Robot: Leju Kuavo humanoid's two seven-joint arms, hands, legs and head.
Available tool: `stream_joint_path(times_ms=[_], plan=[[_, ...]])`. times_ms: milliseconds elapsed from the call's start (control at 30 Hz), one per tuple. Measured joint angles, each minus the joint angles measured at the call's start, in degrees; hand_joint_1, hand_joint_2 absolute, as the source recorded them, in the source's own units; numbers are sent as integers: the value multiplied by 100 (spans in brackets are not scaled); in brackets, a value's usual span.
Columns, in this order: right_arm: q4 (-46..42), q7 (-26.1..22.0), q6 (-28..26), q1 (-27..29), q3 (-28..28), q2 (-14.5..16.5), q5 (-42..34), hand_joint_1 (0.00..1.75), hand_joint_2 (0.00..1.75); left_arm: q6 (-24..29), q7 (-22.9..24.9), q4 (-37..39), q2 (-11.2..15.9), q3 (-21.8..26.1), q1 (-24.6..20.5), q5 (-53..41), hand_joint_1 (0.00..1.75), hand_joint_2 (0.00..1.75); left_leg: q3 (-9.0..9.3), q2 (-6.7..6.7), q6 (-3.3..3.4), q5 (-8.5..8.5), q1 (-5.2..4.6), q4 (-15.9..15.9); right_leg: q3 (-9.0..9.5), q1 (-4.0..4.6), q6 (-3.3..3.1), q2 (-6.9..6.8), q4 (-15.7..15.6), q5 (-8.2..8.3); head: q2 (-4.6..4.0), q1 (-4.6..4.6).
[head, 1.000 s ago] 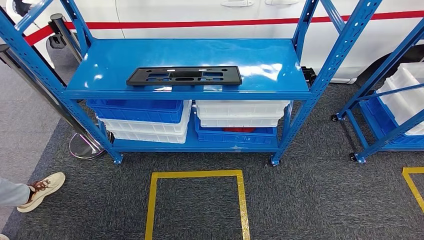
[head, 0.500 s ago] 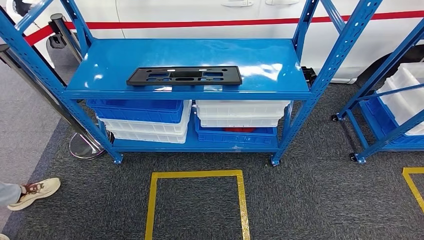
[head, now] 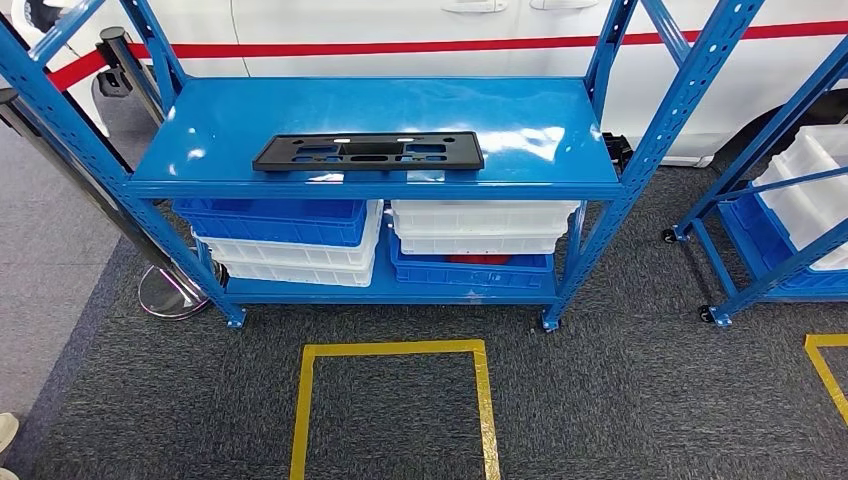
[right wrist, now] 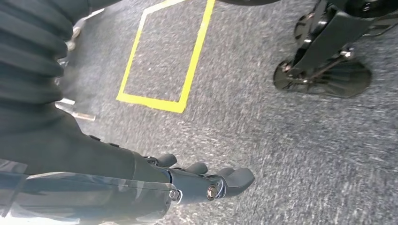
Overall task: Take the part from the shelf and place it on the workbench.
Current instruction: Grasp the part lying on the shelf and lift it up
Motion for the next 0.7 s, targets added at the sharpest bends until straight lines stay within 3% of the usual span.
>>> stream_joint_path(times_ms=[467, 500, 600, 633, 700], plan=[[297, 129, 243, -296, -1183, 85, 1850, 0, 0, 313, -90, 273, -99, 1765, -300, -1314, 0, 0, 0, 0, 0, 0, 0, 0, 0, 0, 0, 0, 0, 0, 0, 0], [316, 76, 265, -315, -1267, 96, 1963, 0, 44, 332, -98, 291, -107, 1884, -321, -1398, 0, 0, 0, 0, 0, 0, 0, 0, 0, 0, 0, 0, 0, 0, 0, 0], [351, -272, 341, -372, -1467, 149, 2186, 0, 44, 380, -135, 334, -128, 2216, -375, -1609, 0, 0, -1, 0, 0, 0, 0, 0, 0, 0, 0, 0, 0, 0, 0, 0], [347, -435, 377, -391, -1493, 172, 2204, 0, 0, 389, -153, 346, -135, 2314, -391, -1665, 0, 0, -1, 0, 0, 0, 0, 0, 1, 1, 0, 0, 0, 0, 0, 0], [296, -759, 473, -426, -1476, 217, 2141, 0, 0, 397, -191, 370, -147, 2486, -421, -1756, 0, 0, -1, 0, 0, 0, 0, 0, 1, 1, 0, 0, 0, 0, 0, 0]])
